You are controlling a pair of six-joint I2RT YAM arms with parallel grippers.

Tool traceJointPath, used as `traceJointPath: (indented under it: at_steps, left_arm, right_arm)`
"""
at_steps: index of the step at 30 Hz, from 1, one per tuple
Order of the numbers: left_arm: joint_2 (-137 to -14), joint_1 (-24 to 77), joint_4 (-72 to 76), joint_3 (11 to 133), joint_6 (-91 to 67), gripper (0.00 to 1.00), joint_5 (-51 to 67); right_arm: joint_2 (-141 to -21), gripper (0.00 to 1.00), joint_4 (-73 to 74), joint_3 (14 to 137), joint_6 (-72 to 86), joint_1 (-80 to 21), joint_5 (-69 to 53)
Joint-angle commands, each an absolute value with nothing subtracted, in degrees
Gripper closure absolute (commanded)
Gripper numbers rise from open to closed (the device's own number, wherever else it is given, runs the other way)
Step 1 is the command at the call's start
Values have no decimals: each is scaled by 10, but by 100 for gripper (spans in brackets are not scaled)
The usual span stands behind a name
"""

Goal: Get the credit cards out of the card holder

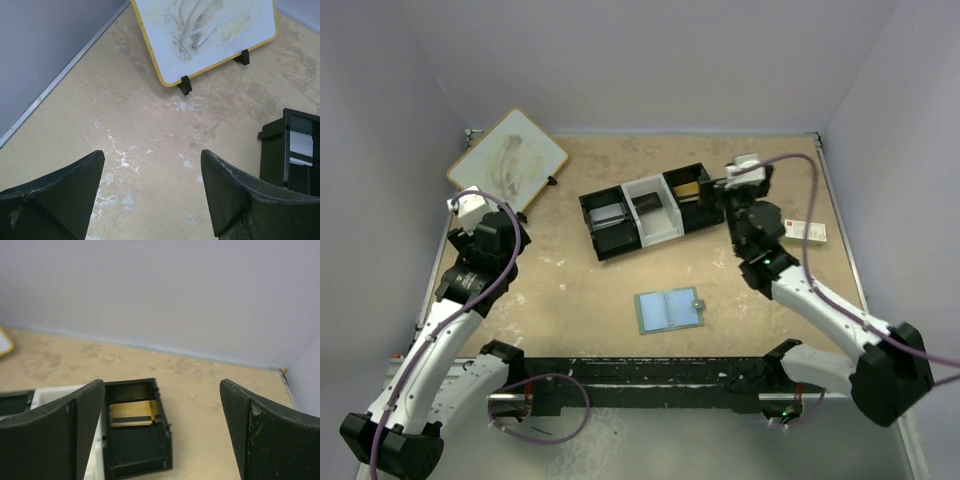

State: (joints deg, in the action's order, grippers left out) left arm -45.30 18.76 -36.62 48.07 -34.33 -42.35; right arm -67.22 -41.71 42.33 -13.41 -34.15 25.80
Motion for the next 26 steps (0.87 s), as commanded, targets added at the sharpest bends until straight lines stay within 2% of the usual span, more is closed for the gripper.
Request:
traceJointPath:
  at_steps: [1,6,11,17,26]
  left_arm:
    - [-454,187,-371,496,-370,24,-471]
    - [-449,187,-372,500,-382,24,-505]
    - [-447,187,-386,556,-369,24,-524]
    - [-458,187,-419,683,-337,24,-569]
    - [-441,187,-453,721,-302,23,-604]
  right_arm:
    - [-576,0,-282,400,101,-237,230]
    - [-479,0,-188,373,181,-125,130]
    - [-391,0,-99,469,106,-121,105]
    - [-377,0,-17,582,62,-121,104]
    - [-370,0,28,579,97,-121,93]
